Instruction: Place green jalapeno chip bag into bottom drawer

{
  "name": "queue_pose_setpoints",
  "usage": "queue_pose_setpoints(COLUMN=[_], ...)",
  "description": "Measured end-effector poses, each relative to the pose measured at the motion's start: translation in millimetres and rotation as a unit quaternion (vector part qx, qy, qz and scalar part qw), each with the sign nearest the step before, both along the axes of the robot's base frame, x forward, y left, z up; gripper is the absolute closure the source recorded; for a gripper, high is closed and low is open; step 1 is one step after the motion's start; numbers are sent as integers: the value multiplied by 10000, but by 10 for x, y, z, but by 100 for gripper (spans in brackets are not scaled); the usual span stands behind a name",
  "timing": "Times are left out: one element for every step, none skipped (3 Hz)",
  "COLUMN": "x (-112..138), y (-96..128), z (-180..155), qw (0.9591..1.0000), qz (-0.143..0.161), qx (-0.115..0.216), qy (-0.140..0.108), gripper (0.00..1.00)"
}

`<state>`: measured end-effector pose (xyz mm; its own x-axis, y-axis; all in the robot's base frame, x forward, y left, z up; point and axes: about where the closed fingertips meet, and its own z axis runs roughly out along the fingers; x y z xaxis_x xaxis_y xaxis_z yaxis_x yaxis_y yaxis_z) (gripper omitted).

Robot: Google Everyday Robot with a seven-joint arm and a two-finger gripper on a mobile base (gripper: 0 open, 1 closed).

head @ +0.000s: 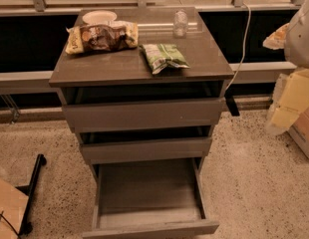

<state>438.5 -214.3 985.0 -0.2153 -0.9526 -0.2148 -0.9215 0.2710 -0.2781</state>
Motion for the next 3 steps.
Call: queue_pose_setpoints(x=[0,199,610], y=[0,77,120], z=[0,-38,-171], qw=[10000,9989,9903], qz=[0,-186,-446], qx=[0,388,1274], qy=[0,-181,-341], gripper=[0,0,0])
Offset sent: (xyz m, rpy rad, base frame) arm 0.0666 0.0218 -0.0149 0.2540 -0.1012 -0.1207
